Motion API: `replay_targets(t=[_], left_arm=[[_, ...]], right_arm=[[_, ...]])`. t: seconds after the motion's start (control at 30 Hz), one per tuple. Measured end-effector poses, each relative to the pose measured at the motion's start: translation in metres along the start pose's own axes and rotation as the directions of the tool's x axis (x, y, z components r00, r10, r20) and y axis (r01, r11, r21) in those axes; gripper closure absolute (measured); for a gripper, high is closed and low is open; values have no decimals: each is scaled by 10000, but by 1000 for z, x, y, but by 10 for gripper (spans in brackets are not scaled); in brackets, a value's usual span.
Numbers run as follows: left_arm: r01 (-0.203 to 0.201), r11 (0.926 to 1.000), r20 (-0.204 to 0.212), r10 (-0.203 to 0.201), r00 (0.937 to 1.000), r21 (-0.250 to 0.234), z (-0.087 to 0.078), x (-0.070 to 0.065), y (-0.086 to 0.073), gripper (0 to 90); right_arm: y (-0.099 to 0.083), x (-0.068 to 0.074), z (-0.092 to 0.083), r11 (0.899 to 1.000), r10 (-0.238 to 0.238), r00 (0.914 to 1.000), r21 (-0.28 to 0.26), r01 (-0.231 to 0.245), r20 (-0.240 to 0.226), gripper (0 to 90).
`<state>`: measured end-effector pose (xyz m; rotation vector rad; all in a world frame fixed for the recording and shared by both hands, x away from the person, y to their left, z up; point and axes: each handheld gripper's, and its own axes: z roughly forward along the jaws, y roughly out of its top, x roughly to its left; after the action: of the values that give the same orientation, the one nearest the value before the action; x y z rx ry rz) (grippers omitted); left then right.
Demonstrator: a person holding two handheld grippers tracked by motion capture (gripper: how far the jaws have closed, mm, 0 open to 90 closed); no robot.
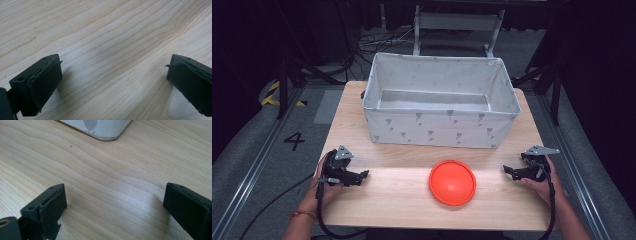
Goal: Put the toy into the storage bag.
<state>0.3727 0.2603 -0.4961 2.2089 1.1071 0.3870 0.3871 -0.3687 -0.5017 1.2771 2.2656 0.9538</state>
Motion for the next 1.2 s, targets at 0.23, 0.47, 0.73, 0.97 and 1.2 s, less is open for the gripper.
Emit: replay_targets(t=[0.23, 0.47, 0.73, 0.97, 1.2], left_arm=[[-109, 9999, -39, 109, 9999, -52, 0, 1, 0, 3], [-183, 9998, 239, 183, 9995, 7, -1, 2, -1, 1], [-271, 9996, 154, 271, 9995, -22, -1, 3, -1, 1], [-228, 9997, 174, 229, 9996, -14, -1, 2, -1, 1], [-226, 9997, 175, 226, 9996, -28, -1, 2, -1, 1]], right_arm=[[1, 1, -2, 9996, 175, 9997, 221, -179, 177, 47], [4, 2, -3, 9980, 240, 9996, 581, -248, 156, 61], [14, 13, -12, 9995, 191, 9959, 272, -167, -882, 221], [27, 41, -17, 9992, -385, 9848, -11, 389, -1694, 218], [38, 66, -15, 9963, -850, 9677, -79, 856, -2372, 218]])
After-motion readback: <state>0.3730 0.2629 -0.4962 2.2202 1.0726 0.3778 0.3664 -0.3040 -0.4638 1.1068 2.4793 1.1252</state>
